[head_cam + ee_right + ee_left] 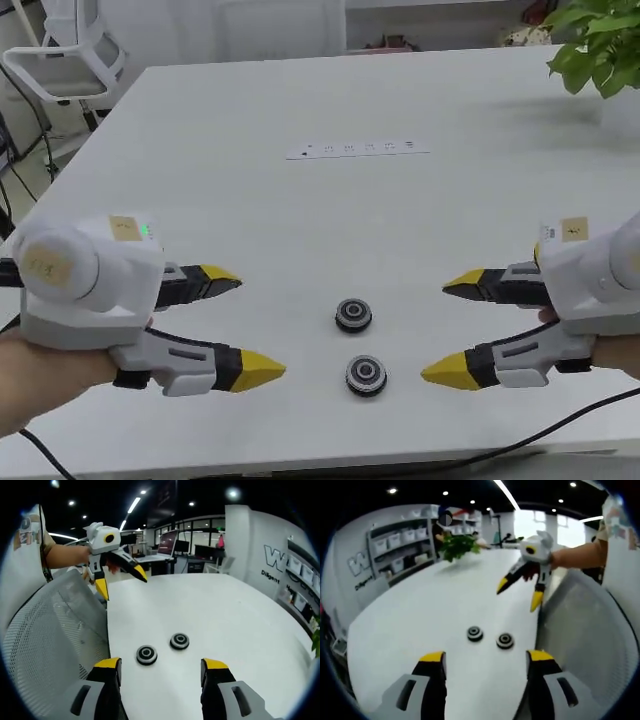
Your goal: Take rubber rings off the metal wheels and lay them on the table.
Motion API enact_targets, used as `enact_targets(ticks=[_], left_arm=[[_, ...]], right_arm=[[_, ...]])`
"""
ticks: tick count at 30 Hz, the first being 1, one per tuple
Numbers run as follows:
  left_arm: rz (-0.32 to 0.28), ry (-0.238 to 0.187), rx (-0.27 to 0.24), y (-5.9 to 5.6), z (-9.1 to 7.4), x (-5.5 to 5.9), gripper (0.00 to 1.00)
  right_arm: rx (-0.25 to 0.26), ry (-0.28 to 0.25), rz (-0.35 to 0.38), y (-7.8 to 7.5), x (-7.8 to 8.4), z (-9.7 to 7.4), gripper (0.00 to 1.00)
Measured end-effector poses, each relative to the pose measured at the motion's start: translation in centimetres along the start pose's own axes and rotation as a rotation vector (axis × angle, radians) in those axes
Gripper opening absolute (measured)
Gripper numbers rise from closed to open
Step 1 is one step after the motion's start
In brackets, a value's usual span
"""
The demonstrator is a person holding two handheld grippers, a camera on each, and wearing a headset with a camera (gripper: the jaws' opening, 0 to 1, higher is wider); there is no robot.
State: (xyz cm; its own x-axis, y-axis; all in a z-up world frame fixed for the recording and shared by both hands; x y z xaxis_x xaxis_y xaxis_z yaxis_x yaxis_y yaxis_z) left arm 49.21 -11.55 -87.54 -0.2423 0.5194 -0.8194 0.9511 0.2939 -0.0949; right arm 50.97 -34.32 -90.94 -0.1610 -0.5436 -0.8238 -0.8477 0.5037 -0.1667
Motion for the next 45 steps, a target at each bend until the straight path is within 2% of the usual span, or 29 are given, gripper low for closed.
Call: enact_targets(ticks=[12, 21, 26, 32, 45], left_arm=[[0.003, 0.055, 0.07, 0.7, 2.6, 0.3, 0.61], [0.008, 0.069, 0.11, 1.1, 4.4, 0.3, 0.59], [-0.005, 0.073, 0.129, 1.3, 5.2, 0.6, 0.56], [-0.014, 0.079, 0.153, 1.2, 6.2, 0.9, 0.55], [-0.024, 0.109, 0.207, 0.9, 8.3, 1.7, 0.49]], right_arm=[[-0.059, 0.044, 0.004, 0.2, 1.4, 1.8, 0.56], [-0.1, 0.057, -0.012, 0.6, 1.8, 2.8, 0.5], [-0.126, 0.058, 0.003, 0.7, 2.1, 3.4, 0.47], [-0.148, 0.079, 0.021, 0.9, 2.9, 4.2, 0.43], [-0.204, 0.09, 0.011, 2.2, 3.0, 5.4, 0.38]])
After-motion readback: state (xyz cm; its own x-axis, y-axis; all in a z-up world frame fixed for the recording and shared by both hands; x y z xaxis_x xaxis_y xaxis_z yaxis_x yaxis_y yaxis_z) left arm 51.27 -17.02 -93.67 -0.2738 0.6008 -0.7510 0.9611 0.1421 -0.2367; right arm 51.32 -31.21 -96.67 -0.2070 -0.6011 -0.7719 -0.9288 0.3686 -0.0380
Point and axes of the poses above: the centre of the closed fingertips' face, and the gripper's own axes: z roughly forward along the fingers, y roughly to its left, x roughly out of its underside, the point moved 6 cm from there along -z, roughly backward along the fingers, and after that the axes turned 15 degrees about x, right-handed, at the moved point
